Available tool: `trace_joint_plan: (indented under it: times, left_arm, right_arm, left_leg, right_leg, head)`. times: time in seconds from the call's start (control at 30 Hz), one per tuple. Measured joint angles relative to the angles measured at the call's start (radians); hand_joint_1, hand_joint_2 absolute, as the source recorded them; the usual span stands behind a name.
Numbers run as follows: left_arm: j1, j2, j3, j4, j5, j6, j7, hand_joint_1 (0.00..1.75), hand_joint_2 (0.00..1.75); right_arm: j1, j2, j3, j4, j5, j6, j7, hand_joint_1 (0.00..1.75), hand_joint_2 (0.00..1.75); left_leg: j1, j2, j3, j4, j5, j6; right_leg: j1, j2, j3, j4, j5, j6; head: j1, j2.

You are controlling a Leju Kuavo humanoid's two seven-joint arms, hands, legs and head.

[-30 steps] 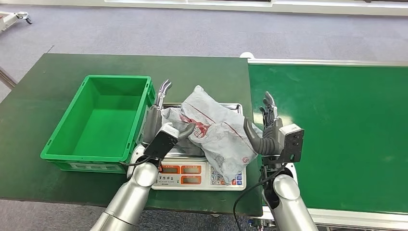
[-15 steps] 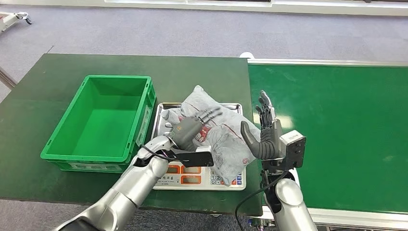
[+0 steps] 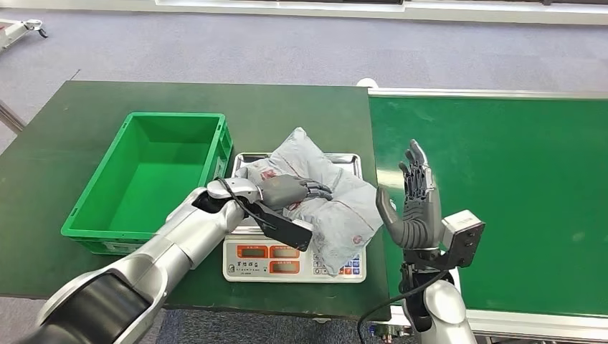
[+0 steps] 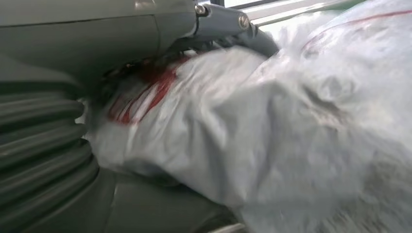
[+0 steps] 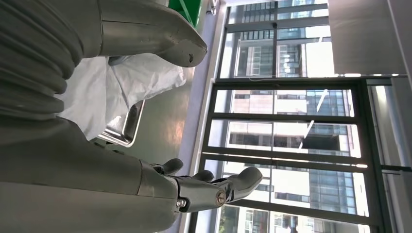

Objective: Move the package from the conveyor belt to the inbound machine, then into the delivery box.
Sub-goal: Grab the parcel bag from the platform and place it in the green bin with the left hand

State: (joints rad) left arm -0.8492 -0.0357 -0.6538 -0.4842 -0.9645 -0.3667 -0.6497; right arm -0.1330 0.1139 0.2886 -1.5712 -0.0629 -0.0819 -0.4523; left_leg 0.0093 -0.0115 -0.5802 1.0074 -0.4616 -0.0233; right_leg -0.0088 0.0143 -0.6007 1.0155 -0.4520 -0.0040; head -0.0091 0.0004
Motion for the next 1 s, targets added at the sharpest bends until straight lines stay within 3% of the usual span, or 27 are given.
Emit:
trace_joint_plan:
  times: [0.2, 0.63, 0.87, 1.0]
  left_arm:
    - [-0.052, 0.034, -0.05, -0.014, 0.043, -0.044, -0.008, 1.75, 1.75]
    - [-0.068, 0.08, -0.084, -0.082, 0.112, -0.064, 0.008, 1.75, 1.75]
    - [-0.086, 0.121, -0.096, -0.198, 0.175, -0.05, 0.086, 1.75, 1.75]
    - [-0.088, 0.167, -0.104, -0.297, 0.155, 0.032, 0.149, 1.75, 1.75]
  right_arm:
    - [0.012, 0.0, -0.007, -0.016, -0.003, 0.014, 0.001, 0.0, 1.75]
    - [0.013, 0.0, -0.025, -0.021, -0.01, 0.033, 0.01, 0.0, 1.75]
    - [0.018, 0.005, -0.046, -0.024, -0.009, 0.049, 0.015, 0.0, 1.75]
    - [0.027, 0.01, -0.058, -0.034, 0.001, 0.057, 0.013, 0.0, 1.75]
  left_leg:
    - [0.0, 0.0, 0.0, 0.0, 0.002, -0.001]
    - [0.001, 0.0, 0.0, 0.0, 0.002, -0.001]
    - [0.0, 0.0, -0.001, 0.0, 0.002, -0.001]
    - [0.001, 0.0, -0.002, 0.0, 0.002, -0.001]
  right_leg:
    - [0.0, 0.0, 0.0, 0.0, 0.001, -0.001]
    - [0.0, 0.0, -0.001, 0.0, 0.002, -0.002]
    - [0.0, 0.0, -0.002, 0.0, 0.002, -0.002]
    - [0.0, 0.0, -0.002, 0.001, 0.002, -0.002]
  head:
    - [0.0, 0.0]
    - [0.0, 0.0]
    - [0.0, 0.0]
    - [0.0, 0.0]
